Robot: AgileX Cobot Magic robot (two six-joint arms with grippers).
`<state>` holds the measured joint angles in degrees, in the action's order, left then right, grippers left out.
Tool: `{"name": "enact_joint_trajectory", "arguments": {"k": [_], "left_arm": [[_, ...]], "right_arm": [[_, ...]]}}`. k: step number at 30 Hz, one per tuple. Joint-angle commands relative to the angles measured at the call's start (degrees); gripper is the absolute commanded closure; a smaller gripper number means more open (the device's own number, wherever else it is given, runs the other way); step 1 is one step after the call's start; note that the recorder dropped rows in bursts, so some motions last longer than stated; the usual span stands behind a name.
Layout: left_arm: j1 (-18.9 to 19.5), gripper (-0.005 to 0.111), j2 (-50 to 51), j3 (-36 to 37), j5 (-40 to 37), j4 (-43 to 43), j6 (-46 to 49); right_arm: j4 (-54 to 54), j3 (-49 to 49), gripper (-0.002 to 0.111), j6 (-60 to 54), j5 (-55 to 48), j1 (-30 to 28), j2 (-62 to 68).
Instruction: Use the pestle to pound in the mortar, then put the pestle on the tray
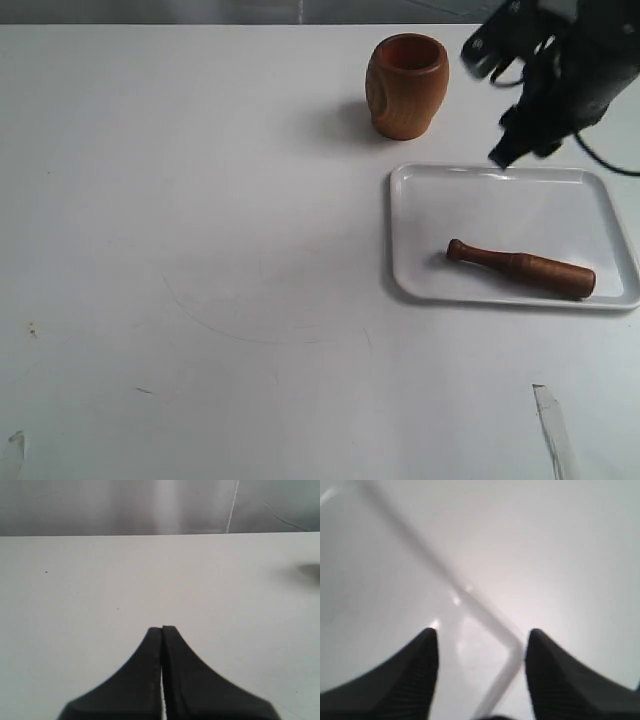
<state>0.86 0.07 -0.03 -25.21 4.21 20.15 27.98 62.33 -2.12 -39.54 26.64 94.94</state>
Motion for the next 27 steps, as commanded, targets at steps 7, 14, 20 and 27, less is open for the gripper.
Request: {"name": "enact_joint_trajectory", "arguments": {"k": [7,14,20,27], "left_arm": [[-0.4,0.107,-0.1,0.0,0.2,-0.4,-0.5],[-0.4,0.107,-0.1,0.0,0.2,-0.4,-0.5],[-0.4,0.107,-0.1,0.0,0.2,-0.4,-0.5],[-0.4,0.107,-0.1,0.0,0.2,-0.4,-0.5]], "right_arm": [[9.4,-17.4,0.108,31.1,32.1,-6.8,-31.8],[8.7,-37.4,0.108,31.3,70.7,-6.6,-54.1],[9.1,-49.4,0.108,33.1,74.7,-6.6,-75.2],[8.9,-60.8,0.108,34.5,65.2,-6.6,-86.5]]}}
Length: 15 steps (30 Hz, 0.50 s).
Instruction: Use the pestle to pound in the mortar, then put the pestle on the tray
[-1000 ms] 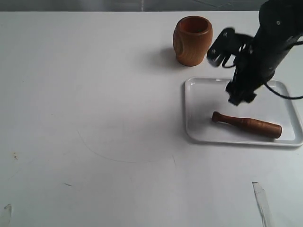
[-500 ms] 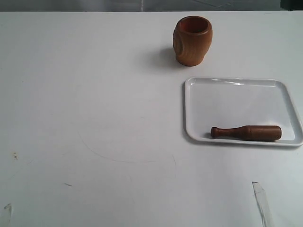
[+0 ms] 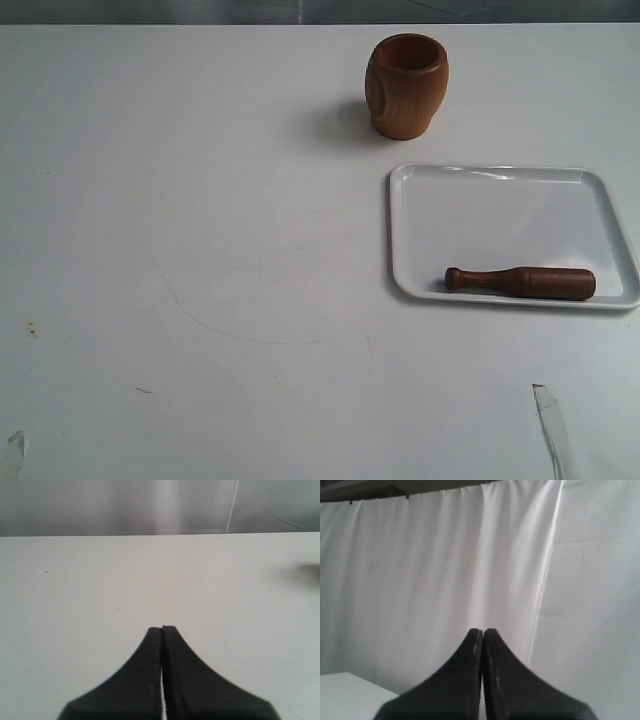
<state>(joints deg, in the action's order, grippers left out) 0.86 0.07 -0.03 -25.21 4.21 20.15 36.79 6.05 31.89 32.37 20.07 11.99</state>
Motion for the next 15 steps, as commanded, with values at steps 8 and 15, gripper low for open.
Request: {"name": "enact_joint_trajectory", "arguments": {"k": [8,15], "left_arm": [[-0.4,0.107,-0.1,0.0,0.2,-0.4,-0.5],[-0.4,0.107,-0.1,0.0,0.2,-0.4,-0.5]], "right_arm": [[-9.3,-6.0,0.108,6.6,-32.4,0.0,-8.9],[-17.6,-6.0,0.108,7.6,-42.5,0.0,-9.8]]}}
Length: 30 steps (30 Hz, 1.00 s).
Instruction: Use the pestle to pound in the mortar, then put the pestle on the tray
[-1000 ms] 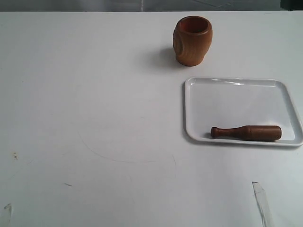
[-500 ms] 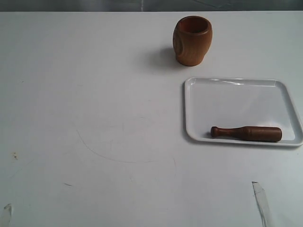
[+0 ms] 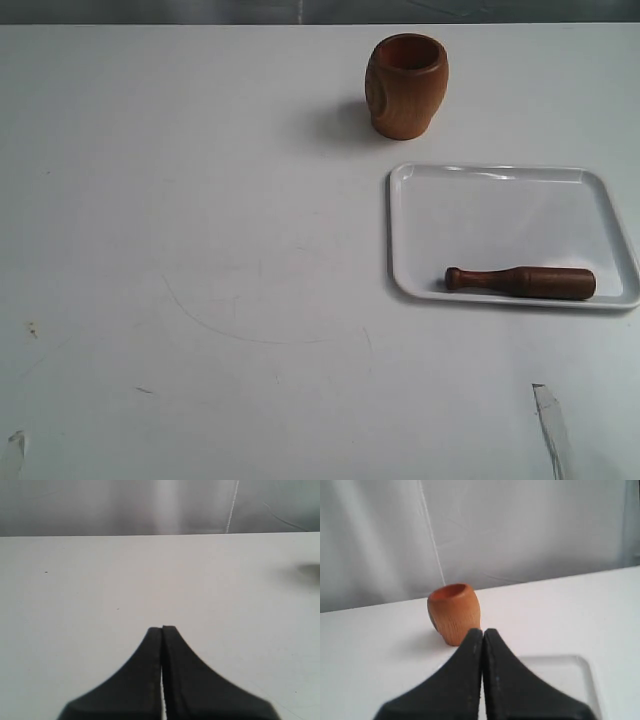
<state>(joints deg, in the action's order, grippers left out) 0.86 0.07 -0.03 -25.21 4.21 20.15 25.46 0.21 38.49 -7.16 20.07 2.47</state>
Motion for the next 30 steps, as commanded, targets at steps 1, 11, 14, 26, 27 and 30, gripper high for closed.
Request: {"name": "enact_joint_trajectory", "arguments": {"k": [1,11,14,26,27,30], "left_arm": [[-0.4,0.107,-0.1,0.0,0.2,-0.4,-0.5],[-0.4,0.107,-0.1,0.0,0.2,-0.4,-0.5],[-0.4,0.107,-0.1,0.0,0.2,-0.4,-0.5],[-0.4,0.107,-0.1,0.0,0.2,-0.4,-0.5],[-0.4,0.107,-0.1,0.0,0.2,-0.4,-0.5],[-0.4,0.107,-0.1,0.0,0.2,-0.4,-0.5]], "right_arm": [[-10.5,-0.2,0.108,1.0,-3.6,0.0,-0.3],[-27.5,-0.2,0.108,0.7,-4.6,0.0,-0.3],[-24.6,-0.2,0.108,-5.9,-5.7,0.0,-0.3],[-23.2,-0.2,0.108,-35.0,-10.9,0.0,-0.5],[-23.1,-0.2,0.108,-35.3,-10.9,-0.6,-0.8],[-23.6,-0.2,0.108,-35.5,-11.0,-6.8,-0.8]]}}
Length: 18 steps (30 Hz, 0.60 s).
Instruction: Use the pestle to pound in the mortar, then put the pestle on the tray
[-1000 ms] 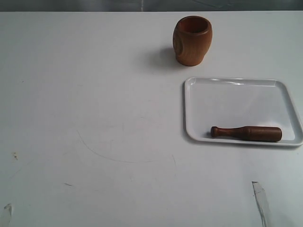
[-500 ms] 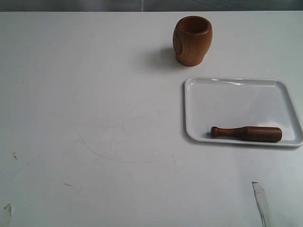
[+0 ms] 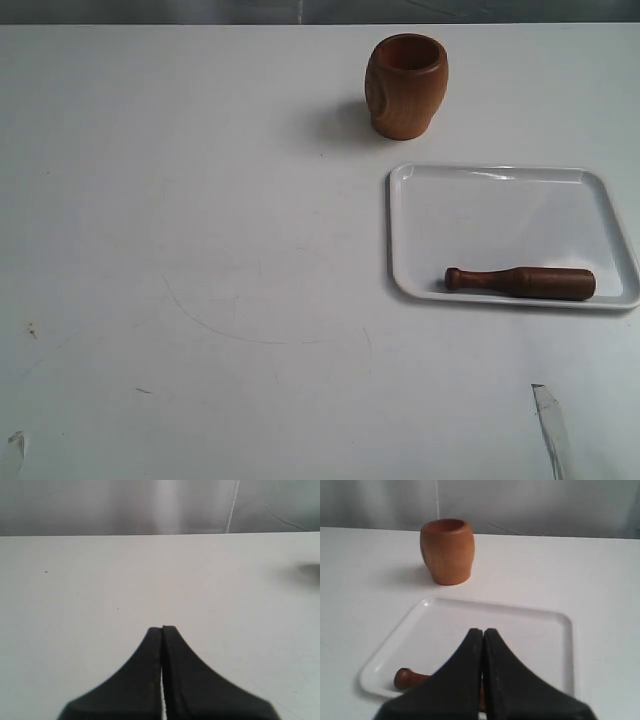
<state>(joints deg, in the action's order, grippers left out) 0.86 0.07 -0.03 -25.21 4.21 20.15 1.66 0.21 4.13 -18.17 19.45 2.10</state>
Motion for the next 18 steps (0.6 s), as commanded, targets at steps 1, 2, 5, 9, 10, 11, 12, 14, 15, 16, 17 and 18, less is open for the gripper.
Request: {"name": "enact_joint_trajectory", "arguments": {"k": [1,2,5,9,10,11,12,14,15,16,17,18], "left_arm": [[-0.4,0.107,-0.1,0.0,0.2,-0.4,-0.5],[-0.4,0.107,-0.1,0.0,0.2,-0.4,-0.5],[-0.4,0.107,-0.1,0.0,0.2,-0.4,-0.5],[-0.4,0.107,-0.1,0.0,0.2,-0.4,-0.5],[-0.4,0.107,-0.1,0.0,0.2,-0.4,-0.5],[-0.4,0.107,-0.1,0.0,0.2,-0.4,-0.5],[-0.4,0.107,-0.1,0.0,0.2,-0.4,-0.5],[-0.4,0.107,-0.1,0.0,0.2,-0.4,-0.5],[-0.4,0.107,-0.1,0.0,0.2,-0.4,-0.5],[-0.4,0.107,-0.1,0.0,0.2,-0.4,-0.5],[-0.4,0.107,-0.1,0.0,0.2,-0.4,-0.5],[-0.4,0.107,-0.1,0.0,0.2,-0.4,-0.5]], "right_arm": [[-0.2,-0.2,0.108,-1.1,0.0,-9.1,-0.4],[-0.8,-0.2,0.108,-1.1,-0.1,-13.2,-0.4],[-1.0,-0.2,0.108,-1.1,-0.3,-24.1,-0.8],[-1.0,-0.2,0.108,-1.1,-0.7,-27.9,-2.1],[-1.0,-0.2,0.108,-1.1,-0.7,-27.2,-2.1],[-0.8,-0.2,0.108,-1.1,-0.7,-26.0,-2.1],[-0.8,-0.2,0.108,-1.1,-0.7,-25.0,-2.1],[-0.8,-0.2,0.108,-1.1,-0.7,-21.5,-2.1],[-0.8,-0.2,0.108,-1.1,-0.7,-20.0,-2.1],[-0.8,-0.2,0.108,-1.1,-0.7,-18.1,-2.1],[-0.8,-0.2,0.108,-1.3,-0.7,-16.5,-2.1],[-0.8,-0.2,0.108,-1.6,-0.7,-15.3,-2.1]]}}
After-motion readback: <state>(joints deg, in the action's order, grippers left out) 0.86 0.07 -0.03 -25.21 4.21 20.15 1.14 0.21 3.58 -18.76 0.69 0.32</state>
